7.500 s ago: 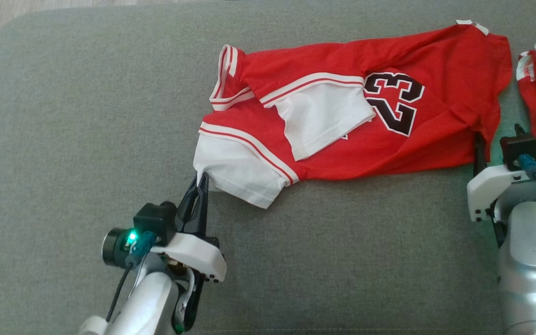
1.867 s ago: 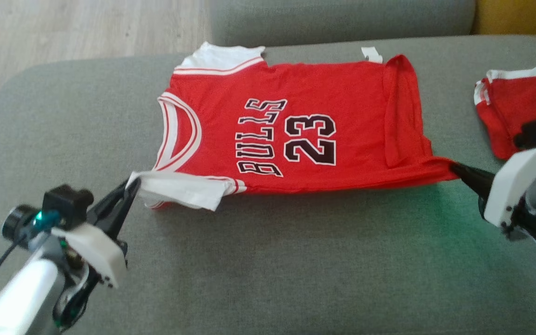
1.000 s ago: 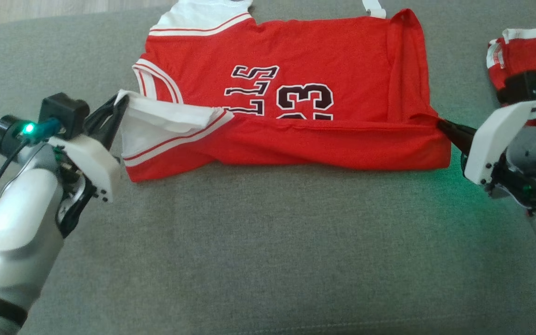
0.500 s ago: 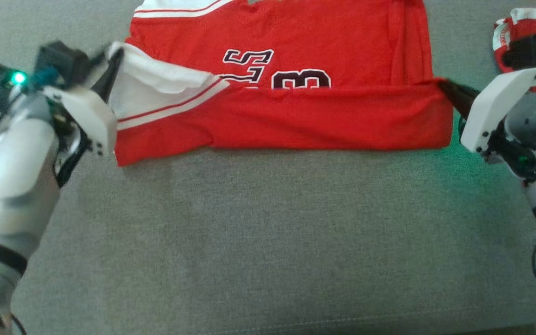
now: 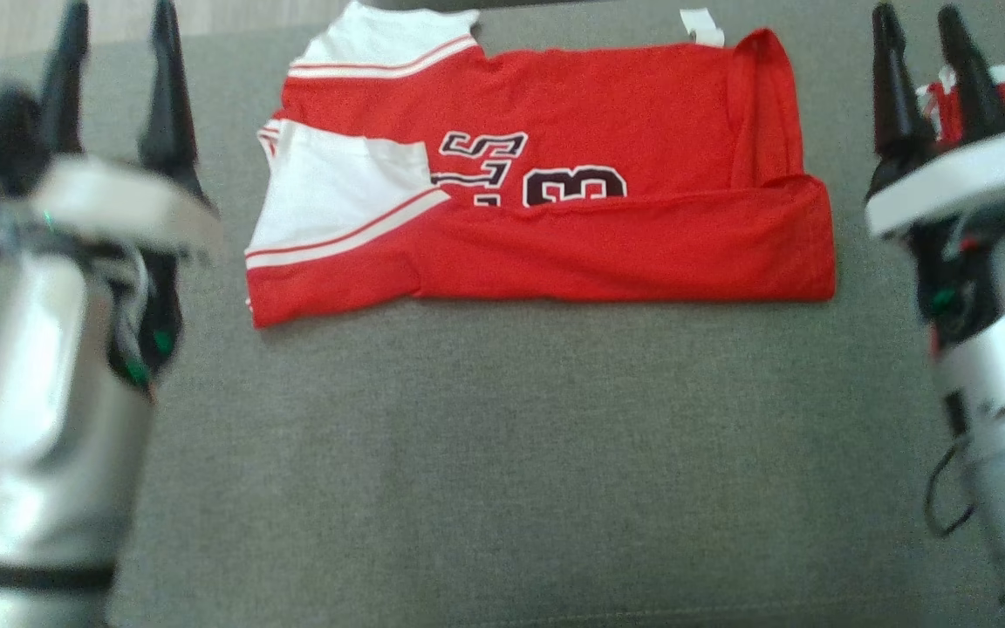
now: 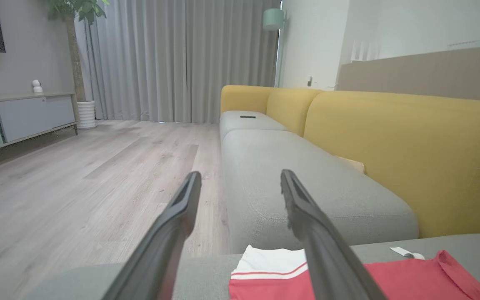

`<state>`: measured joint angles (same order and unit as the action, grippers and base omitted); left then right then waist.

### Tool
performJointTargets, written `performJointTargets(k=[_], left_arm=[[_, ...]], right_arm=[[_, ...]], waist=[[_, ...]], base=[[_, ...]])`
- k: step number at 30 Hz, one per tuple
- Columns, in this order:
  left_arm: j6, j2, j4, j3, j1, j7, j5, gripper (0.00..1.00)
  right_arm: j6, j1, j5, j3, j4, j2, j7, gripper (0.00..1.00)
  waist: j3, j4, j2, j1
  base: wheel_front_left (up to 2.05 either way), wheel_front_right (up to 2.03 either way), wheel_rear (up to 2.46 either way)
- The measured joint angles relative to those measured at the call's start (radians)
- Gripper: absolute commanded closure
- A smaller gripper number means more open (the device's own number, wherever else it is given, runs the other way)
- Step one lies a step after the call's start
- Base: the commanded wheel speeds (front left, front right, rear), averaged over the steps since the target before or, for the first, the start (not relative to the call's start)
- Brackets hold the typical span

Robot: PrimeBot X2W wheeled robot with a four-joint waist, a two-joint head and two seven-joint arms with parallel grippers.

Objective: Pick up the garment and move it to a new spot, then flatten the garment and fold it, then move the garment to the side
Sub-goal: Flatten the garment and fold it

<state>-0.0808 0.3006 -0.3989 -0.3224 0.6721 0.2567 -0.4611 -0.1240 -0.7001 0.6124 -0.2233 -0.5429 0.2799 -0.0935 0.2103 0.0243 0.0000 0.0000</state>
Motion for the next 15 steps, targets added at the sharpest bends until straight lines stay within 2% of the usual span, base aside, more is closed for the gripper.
performJointTargets(k=[4, 8, 11, 15], left_arm=[[-0.008, -0.072, 0.113, 0.081, -0.2, 0.0, 0.064, 0.0], [-0.004, -0.143, 0.179, 0.134, -0.317, 0.0, 0.118, 0.0], [0.011, -0.19, 0.199, 0.16, -0.374, 0.0, 0.154, 0.0], [0.021, -0.219, 0.17, 0.187, -0.438, 0.0, 0.185, 0.0]], right_arm=[[0.0, 0.129, -0.095, 0.089, 0.056, -0.103, -0.097, 0.0], [0.0, 0.264, -0.203, 0.158, 0.127, -0.189, -0.13, 0.0], [0.0, 0.351, -0.259, 0.197, 0.162, -0.215, -0.145, 0.0], [0.0, 0.431, -0.261, 0.216, 0.172, -0.218, -0.148, 0.0]], waist=[[-0.041, 0.009, 0.0, 0.0], [-0.073, 0.014, 0.0, 0.0], [-0.091, 0.016, 0.0, 0.0], [-0.095, 0.007, 0.0, -0.0001]], base=[[0.0, 0.0, 0.0], [0.0, 0.0, 0.0], [0.0, 0.0, 0.0], [0.0, 0.0, 0.0]])
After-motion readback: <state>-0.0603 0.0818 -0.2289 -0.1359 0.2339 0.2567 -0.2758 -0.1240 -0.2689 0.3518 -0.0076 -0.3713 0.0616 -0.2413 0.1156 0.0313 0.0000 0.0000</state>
